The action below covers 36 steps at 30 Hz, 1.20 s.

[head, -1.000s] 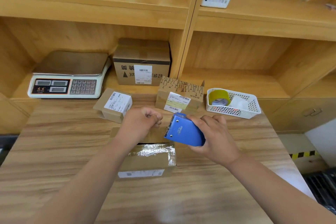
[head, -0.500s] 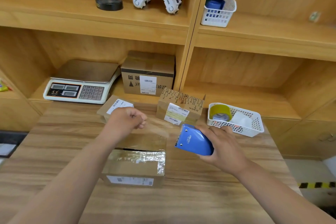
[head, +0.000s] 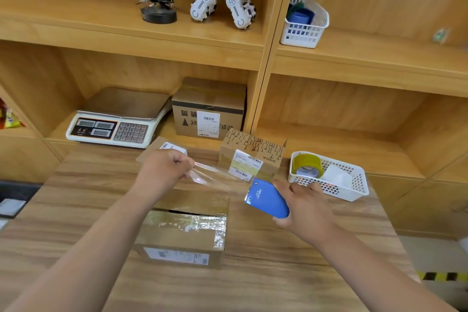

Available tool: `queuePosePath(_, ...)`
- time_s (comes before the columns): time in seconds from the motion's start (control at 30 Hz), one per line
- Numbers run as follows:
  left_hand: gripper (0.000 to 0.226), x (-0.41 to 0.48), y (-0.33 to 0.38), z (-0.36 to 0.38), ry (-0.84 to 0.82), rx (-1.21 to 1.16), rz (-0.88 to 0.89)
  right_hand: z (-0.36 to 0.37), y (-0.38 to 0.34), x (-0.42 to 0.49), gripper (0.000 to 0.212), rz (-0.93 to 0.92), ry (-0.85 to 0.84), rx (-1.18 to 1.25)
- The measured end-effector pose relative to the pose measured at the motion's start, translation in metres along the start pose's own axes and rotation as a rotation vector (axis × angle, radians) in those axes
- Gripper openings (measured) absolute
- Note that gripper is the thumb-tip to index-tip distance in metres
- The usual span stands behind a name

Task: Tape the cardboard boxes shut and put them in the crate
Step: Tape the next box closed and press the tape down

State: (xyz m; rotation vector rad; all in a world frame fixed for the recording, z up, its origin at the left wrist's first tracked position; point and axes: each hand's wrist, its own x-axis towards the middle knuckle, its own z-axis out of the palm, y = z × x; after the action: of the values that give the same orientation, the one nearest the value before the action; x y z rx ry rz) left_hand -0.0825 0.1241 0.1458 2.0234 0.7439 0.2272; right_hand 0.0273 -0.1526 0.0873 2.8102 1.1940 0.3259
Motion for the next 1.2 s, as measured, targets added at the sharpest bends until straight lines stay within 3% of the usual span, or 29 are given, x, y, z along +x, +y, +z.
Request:
queuePosePath(0.13, 0.02, -0.009, 0.011, 0.013, 0.029, 0.072, 0.061, 0.009, -0.009, 0.011, 0.075, 0.059, -0.045, -0.058)
queuePosePath(0.33, 0.019, -0.026, 0.024, 0.047, 0.132, 0.451, 0.342, 0.005, -0.026, 0.023, 0.061, 0.129, -0.181, -0.108)
queuePosePath(0.4, 0.03, -0.032, 0.022, 0.058, 0.122, 0.639, 0.474, 0.004, -0.03, 0.028, 0.056, 0.167, -0.22, -0.089)
queuePosePath(0.47, 0.041, -0.033, 0.018, 0.068, 0.118, 0.707, 0.477, 0.007, -0.033, 0.032, 0.053, 0.197, -0.256, -0.084)
queuePosePath(0.57, 0.044, -0.039, 0.016, 0.076, 0.122, 0.687, 0.512, 0.012, -0.035, 0.036, 0.049, 0.237, -0.284, -0.047)
queuePosePath(0.67, 0.031, -0.04, 0.015, 0.07, 0.183, 0.587, 0.557, 0.02, -0.027, 0.037, 0.051, 0.308, -0.365, 0.013)
queuePosePath(0.8, 0.01, -0.032, 0.016, 0.055, 0.232, 0.38, 0.515, 0.046, -0.016, 0.021, 0.072, 0.314, -0.413, -0.054)
queuePosePath(0.9, 0.012, -0.033, 0.022, 0.046, 0.185, 0.363, 0.428, 0.069, -0.019, 0.003, 0.065, 0.304, -0.467, -0.069)
queuePosePath(1.2, 0.009, -0.044, 0.029, 0.027, 0.213, 0.299, 0.48, 0.108, -0.027, -0.035, 0.061, 0.31, -0.588, 0.028)
